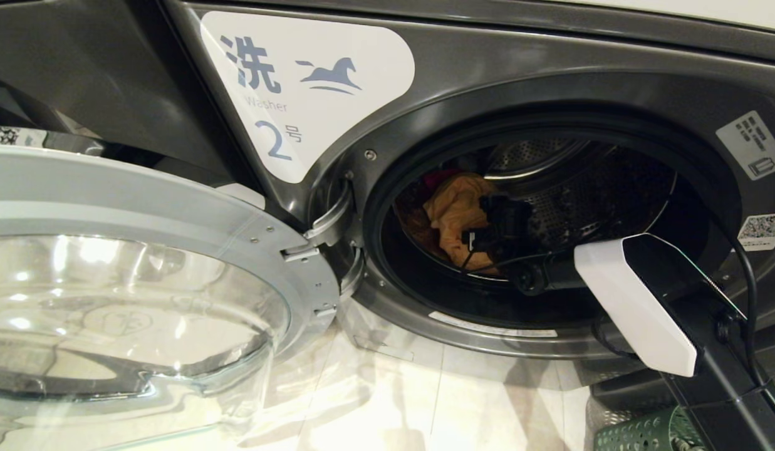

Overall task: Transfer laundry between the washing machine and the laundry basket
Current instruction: Pick a cloth and place it into the basket

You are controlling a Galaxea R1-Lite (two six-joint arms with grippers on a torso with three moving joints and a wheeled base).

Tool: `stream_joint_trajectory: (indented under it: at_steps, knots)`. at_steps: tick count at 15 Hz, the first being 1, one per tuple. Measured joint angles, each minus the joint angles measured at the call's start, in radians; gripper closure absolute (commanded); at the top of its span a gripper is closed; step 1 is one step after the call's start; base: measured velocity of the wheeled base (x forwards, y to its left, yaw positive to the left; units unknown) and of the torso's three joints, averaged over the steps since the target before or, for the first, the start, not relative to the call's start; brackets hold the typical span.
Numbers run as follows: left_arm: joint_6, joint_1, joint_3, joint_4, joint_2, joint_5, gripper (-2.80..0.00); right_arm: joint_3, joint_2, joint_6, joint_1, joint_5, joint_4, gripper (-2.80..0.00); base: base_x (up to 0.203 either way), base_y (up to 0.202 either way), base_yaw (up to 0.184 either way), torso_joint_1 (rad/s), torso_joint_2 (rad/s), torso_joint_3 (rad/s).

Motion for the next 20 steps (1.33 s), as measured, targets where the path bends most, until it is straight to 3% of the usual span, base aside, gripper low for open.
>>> stream_joint_trajectory:
  at_steps: [5, 20]
  knots:
    - [0.0, 0.0, 0.0, 0.0, 0.0, 0.0, 0.0, -0.004, 0.019, 0.026, -0.03, 0.069, 0.019, -2.8, 0.0, 0.0, 0.0, 0.0, 0.0, 0.0]
    - [0.0, 0.0, 0.0, 0.0, 0.0, 0.0, 0.0, -0.003, 0.054, 0.019, -0.037, 0.076, 0.032, -2.8, 0.0, 0.0, 0.0, 0.0, 0.0, 0.0]
